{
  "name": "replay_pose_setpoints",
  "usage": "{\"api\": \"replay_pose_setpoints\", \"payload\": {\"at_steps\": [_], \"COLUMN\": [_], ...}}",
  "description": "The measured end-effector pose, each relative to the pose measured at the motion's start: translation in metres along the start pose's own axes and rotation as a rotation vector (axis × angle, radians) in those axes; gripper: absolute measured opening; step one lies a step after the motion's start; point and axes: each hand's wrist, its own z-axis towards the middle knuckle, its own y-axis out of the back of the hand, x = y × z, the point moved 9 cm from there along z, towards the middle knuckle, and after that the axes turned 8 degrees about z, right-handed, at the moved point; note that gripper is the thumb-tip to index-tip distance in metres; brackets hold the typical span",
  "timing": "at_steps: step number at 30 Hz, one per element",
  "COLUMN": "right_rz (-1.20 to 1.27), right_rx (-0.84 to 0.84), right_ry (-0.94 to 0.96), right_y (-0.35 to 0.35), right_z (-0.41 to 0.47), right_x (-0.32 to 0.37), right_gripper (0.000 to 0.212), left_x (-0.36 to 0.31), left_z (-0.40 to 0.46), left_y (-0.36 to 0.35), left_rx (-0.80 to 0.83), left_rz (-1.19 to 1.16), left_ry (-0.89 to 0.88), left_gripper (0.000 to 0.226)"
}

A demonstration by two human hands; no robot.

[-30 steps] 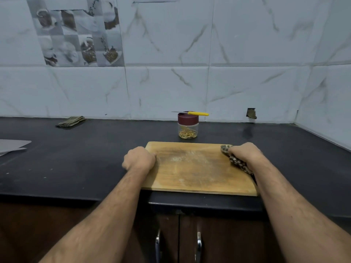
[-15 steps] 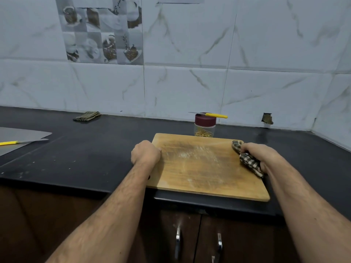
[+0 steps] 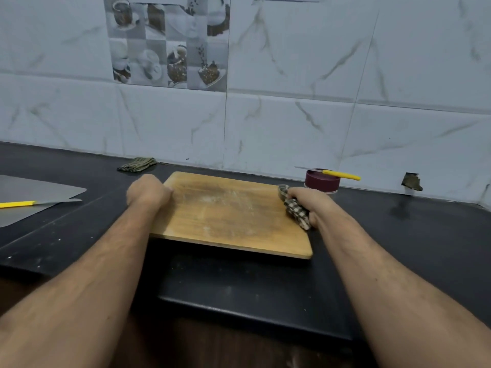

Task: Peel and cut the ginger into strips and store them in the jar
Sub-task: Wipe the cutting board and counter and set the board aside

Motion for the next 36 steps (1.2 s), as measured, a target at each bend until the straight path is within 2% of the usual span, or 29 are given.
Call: {"api": "replay_pose_setpoints", "payload": {"at_steps": [10, 12, 17, 20, 26, 29, 32, 36], "right_rz": [-0.071, -0.107, -0.18, -0.215, -0.254, -0.261, -0.304, -0.404], "right_rx": [0.103, 0.109, 0.095, 0.069, 0.037, 0.04, 0.024, -0.015], "right_ry": [-0.04, -0.045, -0.042, -0.011, 0.035, 0.074, 0.136, 0.202], "right_y": [-0.121, -0.134, -0.146, -0.143, -0.131, -0.116, -0.089, -0.051], "right_z": [0.063, 0.071, 0.082, 0.086, 0.07, 0.058, 0.04, 0.005], "right_x": [-0.006, -0.011, -0.016, -0.013, -0.007, 0.001, 0.012, 0.02], "right_gripper": [0.003, 0.01, 0.011, 0.019, 0.018, 0.03, 0.048, 0.035], "left_x": [0.073, 0.082, 0.089, 0.088, 0.085, 0.07, 0.033, -0.031], "left_z": [0.092, 0.104, 0.122, 0.125, 0.112, 0.095, 0.068, 0.016], "left_y": [-0.02, -0.027, -0.037, -0.041, -0.041, -0.035, -0.028, -0.027], "left_rx": [0.058, 0.062, 0.046, 0.048, 0.032, -0.032, -0.103, -0.107], "left_rz": [0.055, 0.053, 0.102, 0.155, 0.236, 0.293, 0.29, 0.222], "left_ry": [0.117, 0.156, 0.185, 0.189, 0.197, 0.15, 0.01, -0.218], "left_gripper": [0.041, 0.041, 0.034, 0.034, 0.034, 0.036, 0.034, 0.038]}}
